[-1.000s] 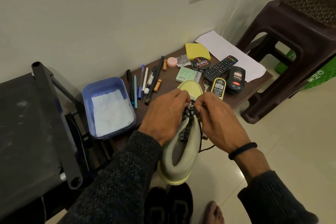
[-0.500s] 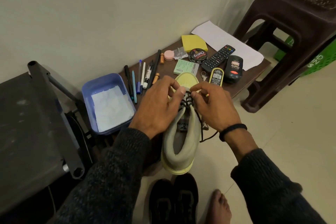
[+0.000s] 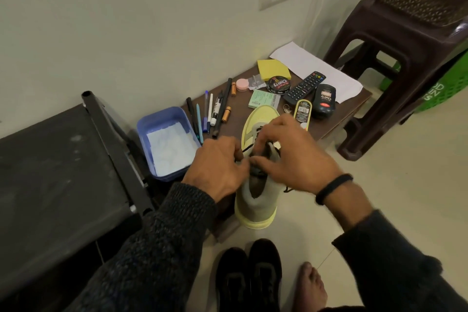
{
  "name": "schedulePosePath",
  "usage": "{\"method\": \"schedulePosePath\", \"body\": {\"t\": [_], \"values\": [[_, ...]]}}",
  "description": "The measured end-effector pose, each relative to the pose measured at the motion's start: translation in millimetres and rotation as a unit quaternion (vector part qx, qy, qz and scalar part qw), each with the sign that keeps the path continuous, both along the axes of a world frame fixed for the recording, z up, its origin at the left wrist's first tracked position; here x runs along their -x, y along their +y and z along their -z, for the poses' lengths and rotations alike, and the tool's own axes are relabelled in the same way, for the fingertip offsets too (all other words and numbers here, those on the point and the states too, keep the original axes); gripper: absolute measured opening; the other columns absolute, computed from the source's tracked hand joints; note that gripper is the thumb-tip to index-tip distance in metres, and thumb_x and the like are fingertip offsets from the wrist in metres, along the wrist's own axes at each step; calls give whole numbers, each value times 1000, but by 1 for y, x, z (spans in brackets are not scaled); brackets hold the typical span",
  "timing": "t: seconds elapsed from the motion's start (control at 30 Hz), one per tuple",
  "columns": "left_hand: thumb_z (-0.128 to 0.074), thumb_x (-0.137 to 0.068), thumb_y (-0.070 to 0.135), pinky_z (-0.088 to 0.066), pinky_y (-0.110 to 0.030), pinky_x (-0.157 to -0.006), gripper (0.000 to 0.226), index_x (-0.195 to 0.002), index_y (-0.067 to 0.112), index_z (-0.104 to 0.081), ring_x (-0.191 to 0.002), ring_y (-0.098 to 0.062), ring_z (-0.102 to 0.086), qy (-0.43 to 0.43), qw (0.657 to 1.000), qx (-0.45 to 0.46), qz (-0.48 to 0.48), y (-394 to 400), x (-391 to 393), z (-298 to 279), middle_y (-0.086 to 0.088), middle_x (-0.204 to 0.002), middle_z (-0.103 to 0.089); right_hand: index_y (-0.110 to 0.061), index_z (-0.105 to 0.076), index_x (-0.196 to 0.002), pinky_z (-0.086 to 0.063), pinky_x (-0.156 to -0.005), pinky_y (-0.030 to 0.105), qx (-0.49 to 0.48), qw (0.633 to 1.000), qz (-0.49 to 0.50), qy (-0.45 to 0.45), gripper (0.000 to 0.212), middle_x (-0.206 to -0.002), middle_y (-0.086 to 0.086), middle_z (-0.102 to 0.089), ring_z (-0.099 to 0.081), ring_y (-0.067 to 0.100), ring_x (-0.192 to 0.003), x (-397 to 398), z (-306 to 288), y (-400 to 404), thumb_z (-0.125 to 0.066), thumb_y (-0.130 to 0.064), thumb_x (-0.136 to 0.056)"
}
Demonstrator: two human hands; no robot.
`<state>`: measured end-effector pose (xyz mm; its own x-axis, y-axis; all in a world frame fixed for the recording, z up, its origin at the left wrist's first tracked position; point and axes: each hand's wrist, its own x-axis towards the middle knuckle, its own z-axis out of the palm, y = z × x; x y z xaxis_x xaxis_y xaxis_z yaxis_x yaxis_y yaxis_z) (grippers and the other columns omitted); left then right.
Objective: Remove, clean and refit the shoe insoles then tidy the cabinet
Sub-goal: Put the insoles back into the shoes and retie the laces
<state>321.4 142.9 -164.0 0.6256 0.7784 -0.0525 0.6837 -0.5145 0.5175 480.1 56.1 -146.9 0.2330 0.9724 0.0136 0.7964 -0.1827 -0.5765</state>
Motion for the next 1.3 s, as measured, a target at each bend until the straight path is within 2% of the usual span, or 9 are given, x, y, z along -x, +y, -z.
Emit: {"method": "schedulePosePath", "body": {"t": [0.13,0.3,0.47,0.6,0.7,0.8,1.03,1.17,1.3], "values": [[-67,-87,44,-58,-35,-78,19,-81,26,-69,-80,-17,-65,19,999,15,-26,5,-1,-2,3,-80,-68,-15,-54,-91,-53,-70,47,-15,993,95,-66,22,-104,4,-43,-51,28,-83,13,11,-6,-74,-12,-83],[-72,-85,37,-62,-37,-75,17,-76,22,-73,-66,-14,-70,20,995,72,-61,14,-2,-5,1,-66,-70,-14,-52,-86,-49,-67,45,-24,991,125,-48,16,-95,4,-43,-49,29,-78,2,10,-5,-58,0,-82],[-72,-83,42,-61,-37,-77,24,-75,19,-75,-68,-14,-69,21,993,96,-59,12,-8,-7,1,-67,-71,-23,-74,-102,-56,-79,43,45,992,82,-84,26,-136,5,-42,-58,33,-107,6,6,-4,-66,-5,-85],[-72,-86,42,-60,-36,-81,28,-74,17,-78,-70,-12,-69,42,991,123,-41,9,-9,-12,1,-67,-72,-27,-65,-120,-45,-103,51,140,966,49,-211,41,-160,8,-20,-29,38,-139,18,14,-6,-75,-44,-84],[-72,-87,40,-61,-37,-79,26,-77,18,-80,-72,-13,-69,45,991,123,-35,6,-8,-16,1,-69,-73,-33,-61,-123,-20,-115,67,157,948,42,-272,48,-165,11,-6,-5,47,-148,24,13,-1,-79,-44,-79],[-71,-88,37,-62,-37,-78,22,-83,17,-81,-71,-15,-71,34,990,132,-36,7,-7,-18,0,-72,-74,-31,-66,-115,-14,-113,72,173,944,57,-275,33,-166,12,-3,0,48,-149,29,10,9,-76,-33,-84],[-72,-89,36,-62,-37,-78,23,-88,15,-80,-72,-15,-72,23,989,143,-36,8,-3,-20,-2,-74,-74,-23,-70,-110,-11,-114,74,167,943,76,-277,21,-160,12,-18,-6,47,-148,33,14,17,-71,-29,-89],[-70,-92,40,-61,-37,-83,29,-100,14,-80,-78,-18,-71,22,987,159,-25,9,-3,-18,-3,-85,-76,-18,-75,-103,-29,-112,61,113,951,60,-282,17,-147,10,-37,-23,41,-141,32,16,12,-70,-26,-89],[-71,-89,46,-54,-42,-99,51,-132,20,-63,-109,-27,-66,32,984,172,-29,11,-6,-18,-6,-122,-69,-8,-73,-83,-49,-87,55,27,961,40,-273,11,-122,16,-55,-47,43,-118,40,15,4,-79,-15,-76]]}}
